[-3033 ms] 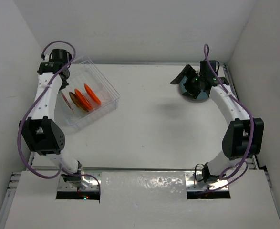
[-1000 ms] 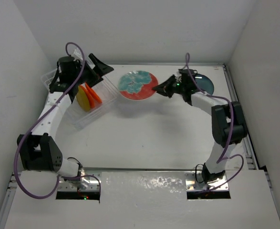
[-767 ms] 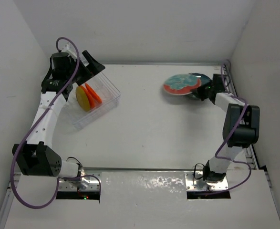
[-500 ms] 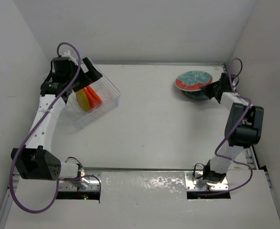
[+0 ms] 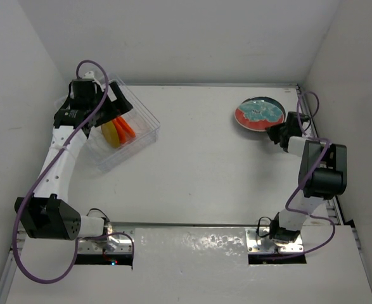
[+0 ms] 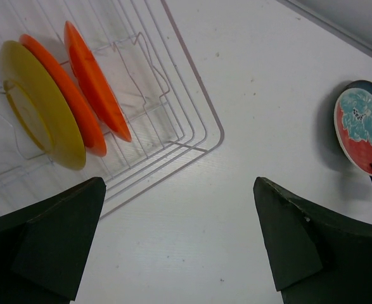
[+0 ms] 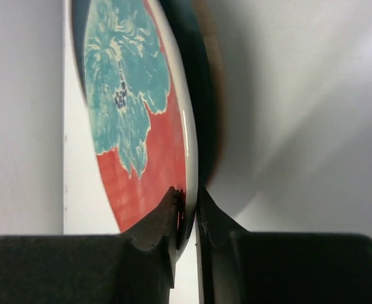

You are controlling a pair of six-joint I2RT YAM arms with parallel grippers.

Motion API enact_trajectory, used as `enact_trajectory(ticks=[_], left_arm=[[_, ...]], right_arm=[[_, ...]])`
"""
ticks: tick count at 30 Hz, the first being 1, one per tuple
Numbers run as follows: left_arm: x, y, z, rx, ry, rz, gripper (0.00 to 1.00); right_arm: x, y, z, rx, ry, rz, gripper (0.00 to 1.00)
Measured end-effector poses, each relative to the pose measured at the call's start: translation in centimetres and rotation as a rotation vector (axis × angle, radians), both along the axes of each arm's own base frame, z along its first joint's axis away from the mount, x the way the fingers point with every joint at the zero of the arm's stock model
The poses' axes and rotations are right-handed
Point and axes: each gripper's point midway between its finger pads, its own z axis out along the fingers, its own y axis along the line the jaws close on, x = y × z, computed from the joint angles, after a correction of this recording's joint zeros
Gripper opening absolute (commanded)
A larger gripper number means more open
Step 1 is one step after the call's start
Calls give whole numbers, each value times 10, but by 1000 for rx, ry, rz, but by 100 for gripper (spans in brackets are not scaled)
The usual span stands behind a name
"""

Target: Unload the plates from the dish rack

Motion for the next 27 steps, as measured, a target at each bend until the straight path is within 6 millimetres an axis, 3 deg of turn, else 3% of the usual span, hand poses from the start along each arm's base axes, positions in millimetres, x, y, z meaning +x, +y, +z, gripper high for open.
enact_trajectory(ticks=[2, 6, 9, 17, 22, 24, 27], left_arm=[[-2, 1, -1, 5, 7, 1, 100], [-5, 2, -3, 14, 18, -2, 100], [-6, 2, -3, 21, 21, -5, 100], [-8, 10, -7, 60, 33, 18, 100], [-10, 12, -8, 72, 40, 22, 100], [-10, 12, -9, 73, 43, 22, 100], [-12, 14, -12, 77, 54, 27, 100]], right_arm=[[-8, -5, -8, -2, 5, -30, 21], [-7, -14, -11, -11, -15, -54, 53], [2, -21, -4, -22, -66, -54, 62], [39, -19, -17, 16, -35, 17, 83], [34, -20, -20, -1, 69, 28, 89], [27, -20, -23, -9, 134, 35, 97], [13, -20, -26, -22, 254, 36, 99]])
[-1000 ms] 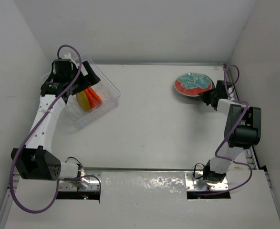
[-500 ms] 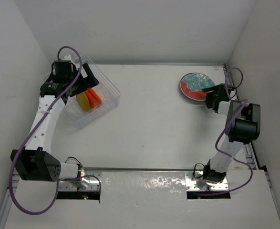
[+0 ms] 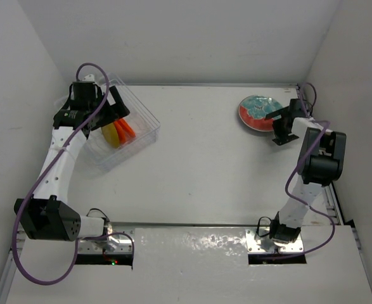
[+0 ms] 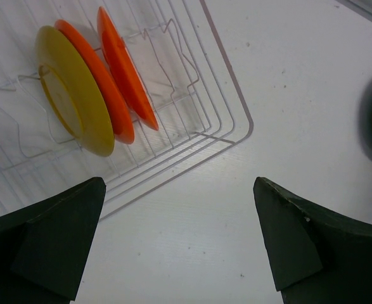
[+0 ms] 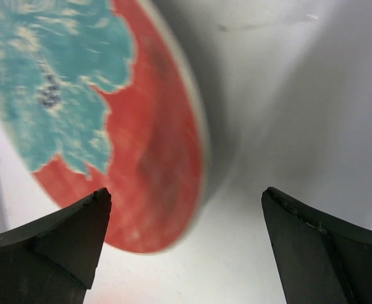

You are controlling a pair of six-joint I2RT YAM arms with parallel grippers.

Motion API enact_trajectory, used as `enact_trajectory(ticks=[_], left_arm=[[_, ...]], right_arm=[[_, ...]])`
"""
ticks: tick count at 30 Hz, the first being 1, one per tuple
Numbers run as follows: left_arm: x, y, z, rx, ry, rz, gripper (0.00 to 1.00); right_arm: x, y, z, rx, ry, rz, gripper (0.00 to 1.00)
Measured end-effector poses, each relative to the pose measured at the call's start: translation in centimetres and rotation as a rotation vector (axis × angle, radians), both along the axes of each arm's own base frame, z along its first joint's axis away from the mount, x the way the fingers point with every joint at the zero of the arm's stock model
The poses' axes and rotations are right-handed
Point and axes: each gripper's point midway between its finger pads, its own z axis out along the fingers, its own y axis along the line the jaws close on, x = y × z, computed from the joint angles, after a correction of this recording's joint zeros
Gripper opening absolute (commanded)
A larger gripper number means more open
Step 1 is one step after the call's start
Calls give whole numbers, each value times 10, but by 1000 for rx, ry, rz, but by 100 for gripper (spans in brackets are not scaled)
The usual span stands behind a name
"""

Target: Unload the plates from the dish rack

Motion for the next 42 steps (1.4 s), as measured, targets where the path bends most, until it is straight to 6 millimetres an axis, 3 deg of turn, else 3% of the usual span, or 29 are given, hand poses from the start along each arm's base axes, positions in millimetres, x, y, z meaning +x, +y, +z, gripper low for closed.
enact_trajectory(ticks=[4, 8, 12, 14, 16, 18, 21, 26, 32, 35, 42], left_arm=[[-3, 7, -4, 29, 19, 28, 100], [-7, 21, -10, 87, 50, 77, 100], [-7, 40, -20, 167, 111, 149, 87], [-4, 49, -29, 208, 143, 183, 85], [-1, 55, -39, 235, 177, 204, 75], [4, 58, -49, 253, 212, 211, 66], [17, 58, -58, 256, 240, 216, 65], [37, 52, -64, 219, 235, 225, 65], [76, 32, -49, 112, 147, 201, 47], [90, 24, -49, 71, 124, 193, 38], [96, 17, -71, 54, 174, 209, 35]], right_arm=[[-37, 9, -5, -6, 110, 5, 99], [-71, 32, 5, 9, 75, 41, 99], [-64, 64, 37, -26, -13, 175, 99], [-51, 88, 61, -72, -64, 280, 99], [-42, 115, 84, -109, -127, 380, 99], [-46, 141, 102, -136, -174, 474, 99], [-60, 166, 115, -161, -202, 574, 99], [-84, 165, 101, -194, -151, 633, 99], [-115, 161, 69, -204, -33, 688, 99], [-123, 159, 65, -208, -12, 702, 99], [-128, 157, 68, -227, -11, 728, 99]])
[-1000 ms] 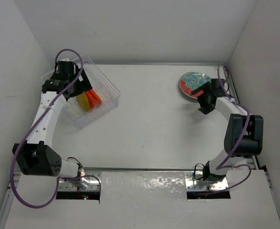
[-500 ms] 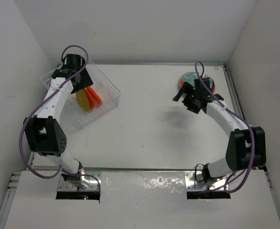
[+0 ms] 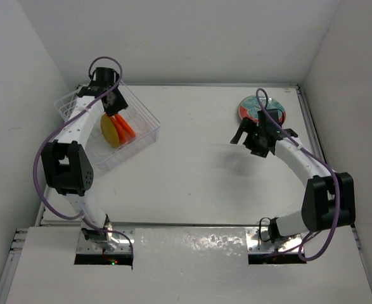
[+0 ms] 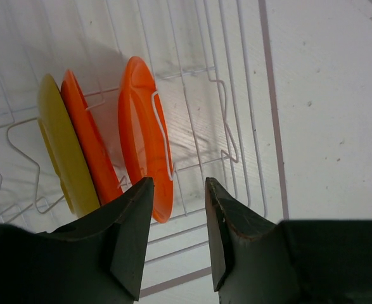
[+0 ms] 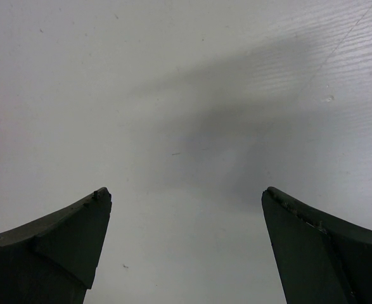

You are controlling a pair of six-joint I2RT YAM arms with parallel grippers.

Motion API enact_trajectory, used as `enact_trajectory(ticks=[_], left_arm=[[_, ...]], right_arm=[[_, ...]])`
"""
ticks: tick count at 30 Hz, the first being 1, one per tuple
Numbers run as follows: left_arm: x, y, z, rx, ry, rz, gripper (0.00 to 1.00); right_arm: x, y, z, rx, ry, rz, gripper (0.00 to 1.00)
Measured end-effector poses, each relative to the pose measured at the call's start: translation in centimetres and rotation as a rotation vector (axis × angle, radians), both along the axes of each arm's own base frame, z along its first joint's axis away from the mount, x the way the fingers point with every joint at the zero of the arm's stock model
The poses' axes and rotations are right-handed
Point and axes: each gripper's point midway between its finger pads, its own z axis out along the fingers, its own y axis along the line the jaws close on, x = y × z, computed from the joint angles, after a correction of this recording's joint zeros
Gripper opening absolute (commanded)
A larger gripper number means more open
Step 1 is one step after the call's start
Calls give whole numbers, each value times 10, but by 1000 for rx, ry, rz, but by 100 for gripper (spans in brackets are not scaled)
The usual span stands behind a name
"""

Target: Unload the plates from the dish rack

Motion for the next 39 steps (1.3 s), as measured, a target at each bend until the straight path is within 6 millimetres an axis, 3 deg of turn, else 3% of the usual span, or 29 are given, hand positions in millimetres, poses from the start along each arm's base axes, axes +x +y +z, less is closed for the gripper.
enact_trajectory(ticks=[9, 17, 30, 39], left_arm=[[-10, -6, 4, 13, 0, 10, 29], [-37, 17, 39, 93, -46, 96, 30], [-51, 34, 8, 190, 70, 127, 29], [-44, 34, -10, 206, 103, 116, 27]], right_arm=[[-7, 0, -8, -2, 22, 12, 99], [-13, 1, -14, -7, 37, 23, 99], [-15, 7, -20, -8, 54, 42, 99], [-16, 8, -21, -13, 57, 50, 99]])
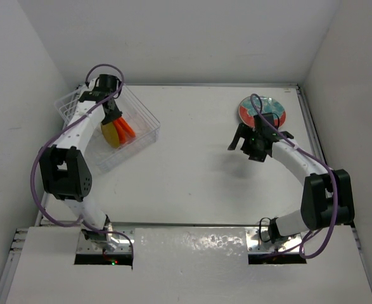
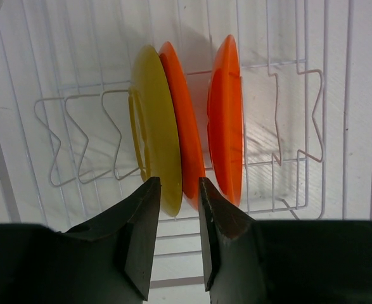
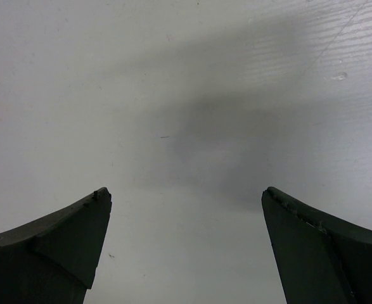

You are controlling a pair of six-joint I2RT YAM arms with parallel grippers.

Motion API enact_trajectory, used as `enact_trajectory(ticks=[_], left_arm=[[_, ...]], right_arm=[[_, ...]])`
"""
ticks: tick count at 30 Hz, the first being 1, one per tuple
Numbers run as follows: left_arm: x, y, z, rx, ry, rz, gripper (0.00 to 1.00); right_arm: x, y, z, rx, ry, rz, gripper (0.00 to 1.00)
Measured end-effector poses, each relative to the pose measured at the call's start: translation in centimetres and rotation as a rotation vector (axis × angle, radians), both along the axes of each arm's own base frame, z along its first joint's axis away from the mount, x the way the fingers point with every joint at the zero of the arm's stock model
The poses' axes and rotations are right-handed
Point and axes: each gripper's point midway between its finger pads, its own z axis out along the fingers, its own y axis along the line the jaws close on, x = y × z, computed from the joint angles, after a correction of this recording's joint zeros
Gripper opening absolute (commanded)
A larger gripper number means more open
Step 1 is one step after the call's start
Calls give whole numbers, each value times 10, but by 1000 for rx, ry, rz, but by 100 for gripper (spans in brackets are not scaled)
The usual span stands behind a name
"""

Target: Unload the plates from the dish rack

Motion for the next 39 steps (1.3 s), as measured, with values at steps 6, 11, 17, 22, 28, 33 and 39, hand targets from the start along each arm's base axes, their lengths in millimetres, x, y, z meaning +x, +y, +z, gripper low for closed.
enact_trajectory(ticks=[6, 11, 17, 22, 28, 33, 39], left_arm=[[-4, 2, -13, 13, 35, 5, 26], [-8, 4, -19, 22, 51, 5, 25], [-13, 5, -32, 34, 78, -3, 41], [-16, 6, -37, 37, 93, -4, 40], [-16, 9, -36, 55, 94, 0, 26], [-19, 13, -31, 79, 91, 5, 17], [-26, 20, -16, 111, 75, 14, 0]], right_arm=[[-2, 0, -1, -4, 10, 3, 99], [-3, 0, -5, -6, 23, 3, 99], [-2, 1, -8, -10, 36, 6, 99], [-1, 2, -7, -10, 33, 9, 99], [3, 5, -3, -9, 21, 14, 99], [3, 6, -7, -11, 35, 17, 99], [9, 10, -8, -11, 38, 25, 99]])
